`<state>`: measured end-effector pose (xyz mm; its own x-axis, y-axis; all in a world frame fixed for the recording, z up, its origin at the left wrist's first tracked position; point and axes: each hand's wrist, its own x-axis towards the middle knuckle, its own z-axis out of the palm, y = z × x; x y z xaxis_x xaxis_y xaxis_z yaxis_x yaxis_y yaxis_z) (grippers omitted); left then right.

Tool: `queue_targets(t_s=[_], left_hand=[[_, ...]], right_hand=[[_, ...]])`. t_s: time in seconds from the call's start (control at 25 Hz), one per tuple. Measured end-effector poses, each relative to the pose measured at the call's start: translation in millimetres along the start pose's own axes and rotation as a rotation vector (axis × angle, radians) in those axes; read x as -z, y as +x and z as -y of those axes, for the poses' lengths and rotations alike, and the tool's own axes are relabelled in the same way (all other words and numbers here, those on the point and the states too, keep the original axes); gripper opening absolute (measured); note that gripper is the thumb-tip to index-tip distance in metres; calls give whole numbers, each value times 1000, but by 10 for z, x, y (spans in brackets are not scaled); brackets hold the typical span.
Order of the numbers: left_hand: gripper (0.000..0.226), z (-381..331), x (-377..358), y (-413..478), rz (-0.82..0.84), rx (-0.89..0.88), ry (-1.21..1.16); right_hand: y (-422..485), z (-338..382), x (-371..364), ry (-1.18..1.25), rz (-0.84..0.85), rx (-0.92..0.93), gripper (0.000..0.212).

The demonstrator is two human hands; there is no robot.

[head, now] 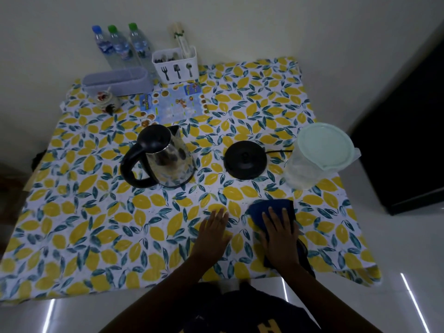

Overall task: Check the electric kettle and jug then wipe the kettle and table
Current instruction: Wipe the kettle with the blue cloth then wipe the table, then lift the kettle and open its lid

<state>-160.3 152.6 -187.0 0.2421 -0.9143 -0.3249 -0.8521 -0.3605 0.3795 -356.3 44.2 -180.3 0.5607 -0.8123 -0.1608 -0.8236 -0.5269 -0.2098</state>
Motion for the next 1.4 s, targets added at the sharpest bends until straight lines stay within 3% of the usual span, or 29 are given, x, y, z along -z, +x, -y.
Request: queue_targets(t_s=[0.24, 0.52, 0.68, 0.84, 1.04, 1.2, 1.4], left_hand=[[57, 126, 419, -105, -304, -27, -60], [44, 696, 1375, -43, -670, 9, -115], [47, 1062, 1824, -54, -815, 76, -171], [52, 1337, 2054, -17, -777, 202, -296], [47, 1535, 2071, 104, -700, 184, -457], [11, 1562, 2141, 223, -665, 179, -701], [25, 1586, 2120, 265, -634, 262, -870]], right_hand=[[287, 461, 157, 148, -167, 185, 47], [875, 1509, 655, 174, -316, 448, 74], [1270, 2108, 963, 155, -338, 536, 77], [1615, 2535, 1110, 66, -258, 584, 78], [1808, 2751, 1047, 45, -108, 627, 81], [1793, 2766, 1011, 92, -143, 611, 70], [1721, 2754, 1072, 175, -181, 609, 63]])
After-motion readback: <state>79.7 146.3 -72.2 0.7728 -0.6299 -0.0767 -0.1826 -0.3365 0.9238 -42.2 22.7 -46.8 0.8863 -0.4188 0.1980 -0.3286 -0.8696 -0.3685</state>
